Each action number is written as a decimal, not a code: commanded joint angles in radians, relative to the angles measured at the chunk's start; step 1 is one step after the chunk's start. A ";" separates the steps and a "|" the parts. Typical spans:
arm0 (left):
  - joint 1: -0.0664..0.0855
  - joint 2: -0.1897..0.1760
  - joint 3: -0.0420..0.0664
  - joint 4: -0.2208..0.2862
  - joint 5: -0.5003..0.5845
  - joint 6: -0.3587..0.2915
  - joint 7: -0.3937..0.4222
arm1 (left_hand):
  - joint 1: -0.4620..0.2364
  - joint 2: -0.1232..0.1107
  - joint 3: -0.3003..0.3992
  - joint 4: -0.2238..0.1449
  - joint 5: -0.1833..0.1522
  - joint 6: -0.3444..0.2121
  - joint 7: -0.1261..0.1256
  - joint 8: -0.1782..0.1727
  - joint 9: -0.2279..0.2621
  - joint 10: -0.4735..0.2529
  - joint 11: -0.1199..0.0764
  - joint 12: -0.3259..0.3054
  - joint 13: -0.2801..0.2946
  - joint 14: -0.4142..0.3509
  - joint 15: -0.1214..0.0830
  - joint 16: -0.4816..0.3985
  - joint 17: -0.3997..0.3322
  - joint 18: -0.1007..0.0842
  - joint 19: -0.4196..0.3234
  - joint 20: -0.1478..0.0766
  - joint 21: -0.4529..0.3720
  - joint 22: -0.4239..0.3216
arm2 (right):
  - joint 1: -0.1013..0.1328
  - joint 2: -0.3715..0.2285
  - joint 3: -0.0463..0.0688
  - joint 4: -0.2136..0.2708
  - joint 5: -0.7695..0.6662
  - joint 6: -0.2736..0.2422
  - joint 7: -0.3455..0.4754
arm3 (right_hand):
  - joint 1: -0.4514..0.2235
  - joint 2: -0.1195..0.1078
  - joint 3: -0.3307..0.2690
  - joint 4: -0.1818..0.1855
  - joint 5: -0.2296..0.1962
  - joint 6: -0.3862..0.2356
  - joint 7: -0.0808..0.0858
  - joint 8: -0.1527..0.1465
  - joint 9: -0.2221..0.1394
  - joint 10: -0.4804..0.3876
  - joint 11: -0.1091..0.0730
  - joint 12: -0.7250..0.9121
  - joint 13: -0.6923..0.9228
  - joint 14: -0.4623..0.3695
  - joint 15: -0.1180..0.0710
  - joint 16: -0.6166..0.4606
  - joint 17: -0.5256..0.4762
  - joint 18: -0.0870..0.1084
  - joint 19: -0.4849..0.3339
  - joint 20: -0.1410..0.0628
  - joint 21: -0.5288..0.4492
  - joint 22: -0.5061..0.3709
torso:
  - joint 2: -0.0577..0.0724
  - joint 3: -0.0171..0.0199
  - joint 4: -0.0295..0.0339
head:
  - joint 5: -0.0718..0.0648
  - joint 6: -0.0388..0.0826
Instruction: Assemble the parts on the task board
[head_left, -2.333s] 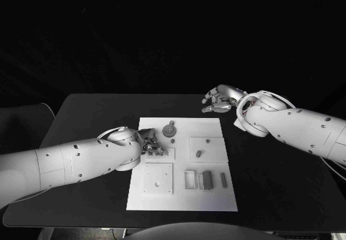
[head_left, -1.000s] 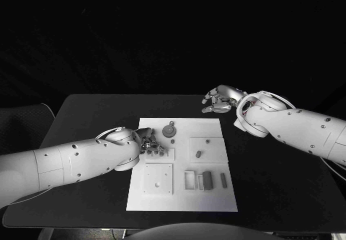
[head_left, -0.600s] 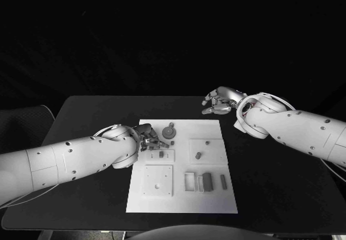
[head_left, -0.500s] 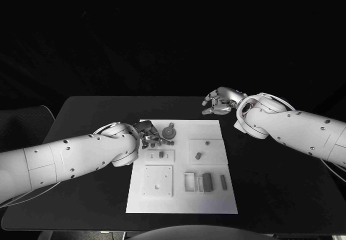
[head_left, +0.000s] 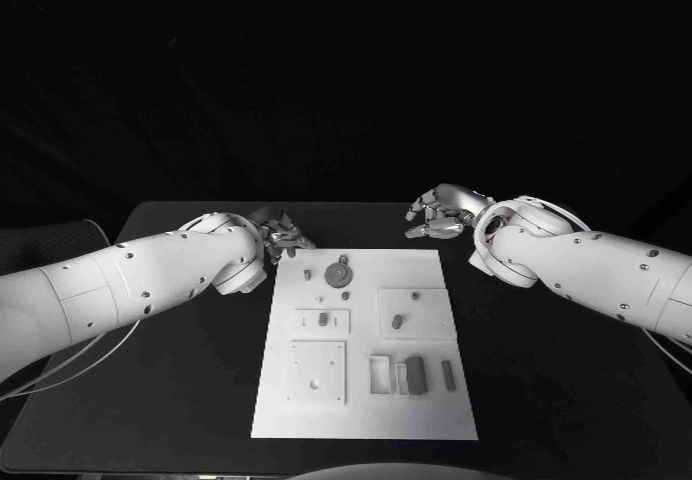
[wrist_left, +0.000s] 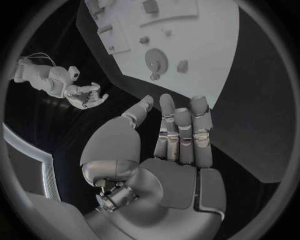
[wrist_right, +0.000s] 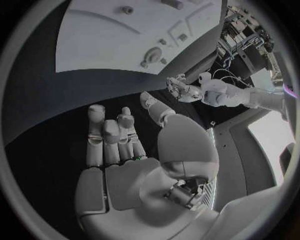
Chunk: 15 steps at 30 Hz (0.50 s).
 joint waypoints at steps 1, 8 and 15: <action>0.009 0.024 0.001 -0.051 0.011 0.080 0.029 | -0.026 0.000 -0.002 0.022 -0.005 -0.048 0.036 -0.025 -0.020 -0.011 0.015 -0.016 -0.007 -0.008 0.016 -0.016 -0.007 0.040 -0.012 0.011 -0.015 -0.006 | 0.000 0.002 0.000 -0.002 0.001 0.011 0.004 | -0.009 -0.001 -0.001 0.007 0.004 0.001 0.006 -0.003 -0.002 -0.006 0.001 0.004 -0.002 0.002 -0.003 -0.006 0.002 0.041 -0.002 -0.005 -0.005 0.009 | 0.001 -0.0002 -0.0015 | 0.001 0.010; 0.018 0.075 0.001 -0.148 -0.130 0.207 -0.039 | -0.103 -0.031 -0.057 0.062 -0.006 -0.010 0.025 -0.028 -0.044 0.024 0.005 -0.013 0.000 0.031 0.005 0.002 0.002 0.056 0.022 0.005 -0.004 -0.002 | 0.000 0.007 0.000 -0.005 0.001 0.013 0.004 | -0.009 -0.001 -0.001 0.008 0.004 0.001 0.006 -0.003 -0.002 -0.006 0.001 0.004 -0.002 0.002 -0.003 -0.006 0.002 0.041 -0.002 -0.005 -0.006 0.009 | 0.001 -0.0011 -0.0001 | 0.001 0.015; 0.018 0.121 -0.001 -0.230 -0.228 0.323 -0.112 | -0.173 -0.016 -0.131 0.093 -0.006 0.058 -0.003 -0.006 -0.046 0.055 -0.023 0.030 0.036 0.059 -0.022 0.050 0.031 0.068 0.054 -0.013 0.031 0.026 | 0.000 0.013 0.000 -0.009 0.001 0.013 0.005 | -0.009 -0.001 -0.001 0.008 0.004 0.001 0.006 -0.003 -0.002 -0.006 0.001 0.004 -0.002 0.002 -0.003 -0.006 0.002 0.041 -0.002 -0.005 -0.005 0.009 | 0.001 -0.0001 0.0007 | 0.004 0.017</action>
